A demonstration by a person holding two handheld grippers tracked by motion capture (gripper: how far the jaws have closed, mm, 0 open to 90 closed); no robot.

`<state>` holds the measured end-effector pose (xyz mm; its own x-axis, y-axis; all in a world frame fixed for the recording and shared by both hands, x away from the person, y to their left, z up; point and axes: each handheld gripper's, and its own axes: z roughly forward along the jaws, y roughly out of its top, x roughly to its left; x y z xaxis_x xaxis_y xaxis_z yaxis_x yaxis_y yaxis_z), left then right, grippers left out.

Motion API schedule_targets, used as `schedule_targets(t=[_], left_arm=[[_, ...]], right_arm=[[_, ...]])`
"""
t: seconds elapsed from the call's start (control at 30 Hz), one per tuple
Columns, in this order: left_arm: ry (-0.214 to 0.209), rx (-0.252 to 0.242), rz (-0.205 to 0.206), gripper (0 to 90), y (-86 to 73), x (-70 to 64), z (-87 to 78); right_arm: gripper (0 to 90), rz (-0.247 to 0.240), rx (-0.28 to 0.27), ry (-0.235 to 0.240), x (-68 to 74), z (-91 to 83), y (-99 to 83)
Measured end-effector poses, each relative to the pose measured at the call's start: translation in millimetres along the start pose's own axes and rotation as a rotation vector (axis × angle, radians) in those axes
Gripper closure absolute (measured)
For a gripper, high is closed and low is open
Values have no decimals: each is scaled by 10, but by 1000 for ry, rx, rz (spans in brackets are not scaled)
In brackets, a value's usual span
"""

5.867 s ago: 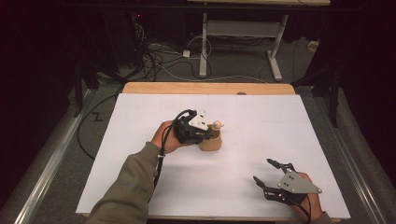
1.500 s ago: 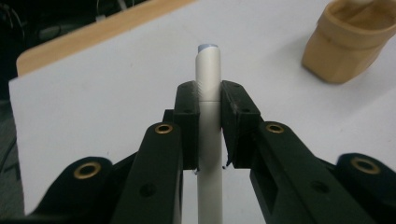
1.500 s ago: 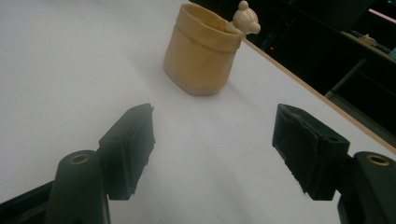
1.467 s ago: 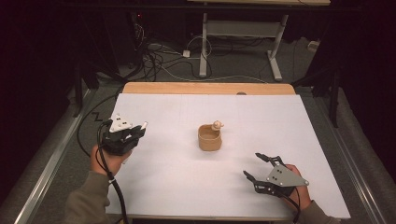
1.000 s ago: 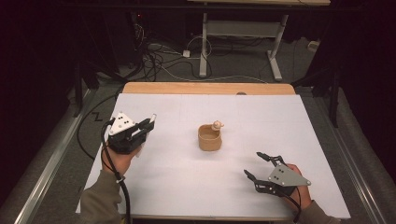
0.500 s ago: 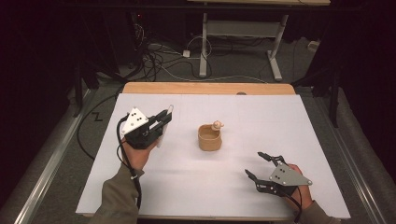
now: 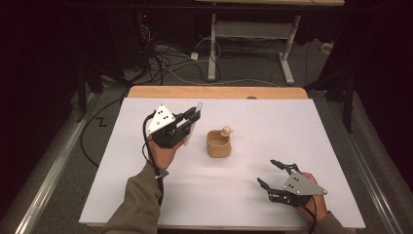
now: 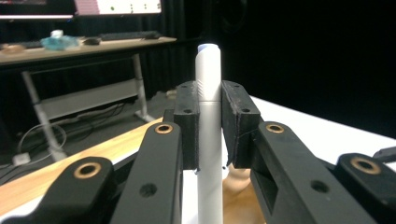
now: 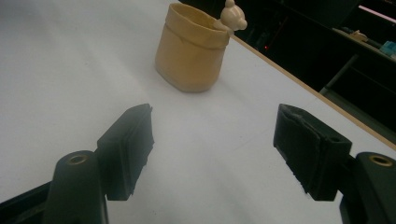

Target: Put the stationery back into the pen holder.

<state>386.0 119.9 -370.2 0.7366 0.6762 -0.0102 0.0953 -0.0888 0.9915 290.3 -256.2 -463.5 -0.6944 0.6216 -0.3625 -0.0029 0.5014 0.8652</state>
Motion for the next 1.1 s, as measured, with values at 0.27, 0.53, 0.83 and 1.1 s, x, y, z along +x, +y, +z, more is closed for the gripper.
schedule_targets(t=[0.27,0.53,0.83,1.1], left_arm=[[-54,-19,18,754,23,-88,315],[-105,-31,5,754,16,-148,580],[-139,-32,21,754,-31,-201,801],[-141,-19,7,753,-127,-166,887]], right_arm=[[285,0,0,-6,-2,-28,-9],[284,1,1,-3,-1,-37,-11],[284,1,1,-1,-4,-37,-15],[284,-3,3,0,0,-35,-17]])
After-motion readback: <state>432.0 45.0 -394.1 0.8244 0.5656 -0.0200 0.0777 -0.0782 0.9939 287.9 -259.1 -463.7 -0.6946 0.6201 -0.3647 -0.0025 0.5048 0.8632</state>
